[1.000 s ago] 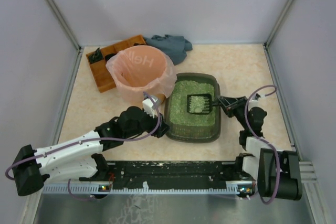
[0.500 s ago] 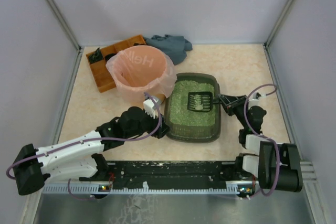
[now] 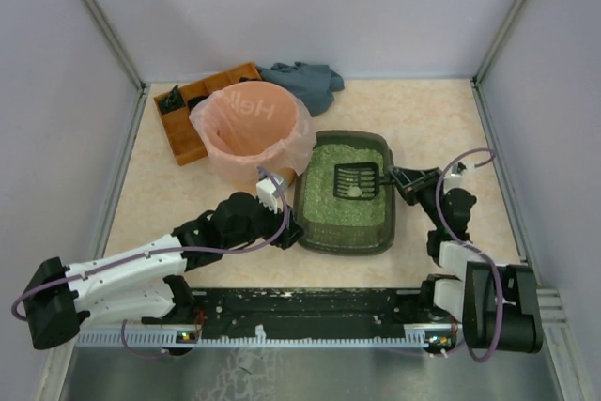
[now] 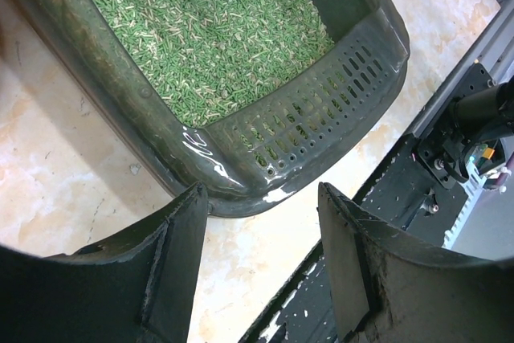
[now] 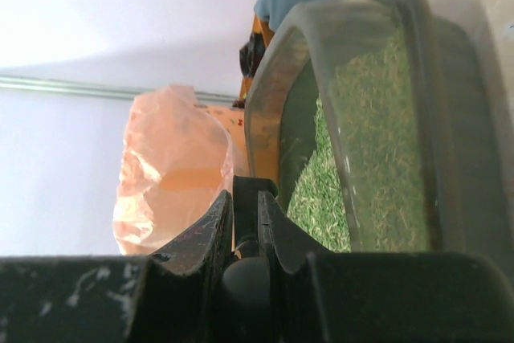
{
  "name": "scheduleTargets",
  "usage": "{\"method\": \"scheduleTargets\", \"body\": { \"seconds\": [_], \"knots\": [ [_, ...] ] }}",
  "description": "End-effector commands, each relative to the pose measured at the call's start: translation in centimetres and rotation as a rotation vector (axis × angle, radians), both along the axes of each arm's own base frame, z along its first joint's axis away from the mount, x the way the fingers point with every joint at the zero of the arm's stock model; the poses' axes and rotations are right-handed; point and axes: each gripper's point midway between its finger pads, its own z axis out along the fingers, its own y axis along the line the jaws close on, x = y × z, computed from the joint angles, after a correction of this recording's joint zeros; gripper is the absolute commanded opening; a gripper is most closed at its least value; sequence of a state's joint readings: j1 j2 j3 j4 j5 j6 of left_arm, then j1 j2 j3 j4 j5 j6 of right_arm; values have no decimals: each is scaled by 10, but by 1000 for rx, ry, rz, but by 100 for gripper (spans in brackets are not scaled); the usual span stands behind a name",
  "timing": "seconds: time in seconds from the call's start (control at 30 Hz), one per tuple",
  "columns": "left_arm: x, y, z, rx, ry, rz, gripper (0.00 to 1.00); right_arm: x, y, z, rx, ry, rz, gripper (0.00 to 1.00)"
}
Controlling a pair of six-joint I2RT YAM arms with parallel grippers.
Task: Clean the litter box
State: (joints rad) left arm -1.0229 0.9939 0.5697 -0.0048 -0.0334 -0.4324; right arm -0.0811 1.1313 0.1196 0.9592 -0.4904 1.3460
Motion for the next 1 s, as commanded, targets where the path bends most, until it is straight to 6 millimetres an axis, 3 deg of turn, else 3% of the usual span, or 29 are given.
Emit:
{"method": "scheduleTargets", "body": {
  "seconds": [0.0, 0.13, 0.23, 0.3, 0.43, 0.63, 0.8, 0.97],
  "knots": [
    [0, 0, -1, -19, 9, 6, 63, 5, 17, 39, -87, -126, 68, 0],
    [-1, 3, -3, -11, 7, 6, 63, 4, -2, 52, -79, -135, -25, 0],
    [0, 7, -5, 6, 4, 20, 63, 4, 6, 67, -133, -136, 12, 0],
    [1, 11, -7, 15, -7, 28, 63, 4, 0, 78, -104, -114, -29, 0],
    [-1, 20, -8, 43, -21, 31, 63, 7, -12, 107, -77, -75, -138, 0],
    [-7, 34, -13, 120, -55, -12, 63, 12, -6, 158, -39, -111, -186, 0],
    [-14, 36, -10, 109, -48, -37, 63, 23, 20, 197, -41, -153, -179, 0],
    [-18, 39, -4, 99, -43, -39, 63, 42, 62, 238, -118, -231, -171, 0]
  ]
}}
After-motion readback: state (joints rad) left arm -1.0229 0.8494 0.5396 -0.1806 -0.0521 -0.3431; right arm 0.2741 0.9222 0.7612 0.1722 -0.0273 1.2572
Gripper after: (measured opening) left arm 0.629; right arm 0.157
